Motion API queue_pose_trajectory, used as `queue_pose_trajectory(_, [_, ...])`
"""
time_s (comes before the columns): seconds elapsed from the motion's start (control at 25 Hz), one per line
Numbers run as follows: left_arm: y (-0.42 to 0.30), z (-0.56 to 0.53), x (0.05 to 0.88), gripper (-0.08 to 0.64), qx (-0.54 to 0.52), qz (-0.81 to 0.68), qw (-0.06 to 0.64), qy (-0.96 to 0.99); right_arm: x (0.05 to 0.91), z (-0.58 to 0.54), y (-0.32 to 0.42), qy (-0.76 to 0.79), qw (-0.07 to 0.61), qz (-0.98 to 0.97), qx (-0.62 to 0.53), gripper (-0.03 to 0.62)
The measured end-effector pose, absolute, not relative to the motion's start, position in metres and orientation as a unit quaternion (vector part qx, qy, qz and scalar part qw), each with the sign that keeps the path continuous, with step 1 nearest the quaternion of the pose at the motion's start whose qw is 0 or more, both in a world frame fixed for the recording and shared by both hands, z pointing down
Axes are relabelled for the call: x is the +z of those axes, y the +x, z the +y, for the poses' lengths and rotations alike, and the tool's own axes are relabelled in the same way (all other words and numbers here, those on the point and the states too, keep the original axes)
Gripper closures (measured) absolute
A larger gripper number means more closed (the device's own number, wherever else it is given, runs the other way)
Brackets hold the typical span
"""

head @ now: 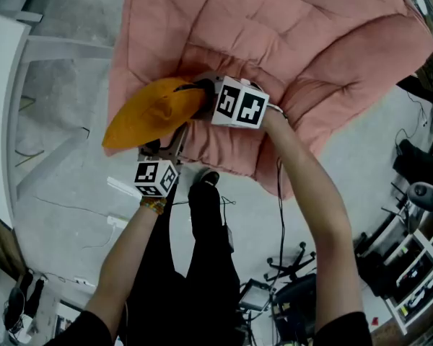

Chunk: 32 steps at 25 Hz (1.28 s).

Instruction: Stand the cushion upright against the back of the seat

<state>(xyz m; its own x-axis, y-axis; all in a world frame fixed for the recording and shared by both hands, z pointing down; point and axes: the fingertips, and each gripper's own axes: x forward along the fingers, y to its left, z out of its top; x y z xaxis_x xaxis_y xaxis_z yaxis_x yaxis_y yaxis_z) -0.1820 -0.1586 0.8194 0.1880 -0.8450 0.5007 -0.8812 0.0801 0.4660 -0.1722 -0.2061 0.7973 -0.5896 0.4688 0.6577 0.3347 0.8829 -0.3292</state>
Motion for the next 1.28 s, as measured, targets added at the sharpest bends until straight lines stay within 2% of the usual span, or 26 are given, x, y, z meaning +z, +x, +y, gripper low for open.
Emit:
queue_pose_trajectory(0.76, [-0.165, -0.161, 0.788, 0.233, 0.039, -0.562, 0.318, 0.762, 0.79, -0.212, -0.096, -0.007, 0.273, -0.916, 0.294, 0.325])
queue_pose_trajectory(1.28, [-0.111, -0.151, 0.769, 0.233, 0.058, -0.416, 0.303, 0.855, 0.778, -0.187, -0.039, 0.067, 0.206, -0.908, 0.359, 0.325])
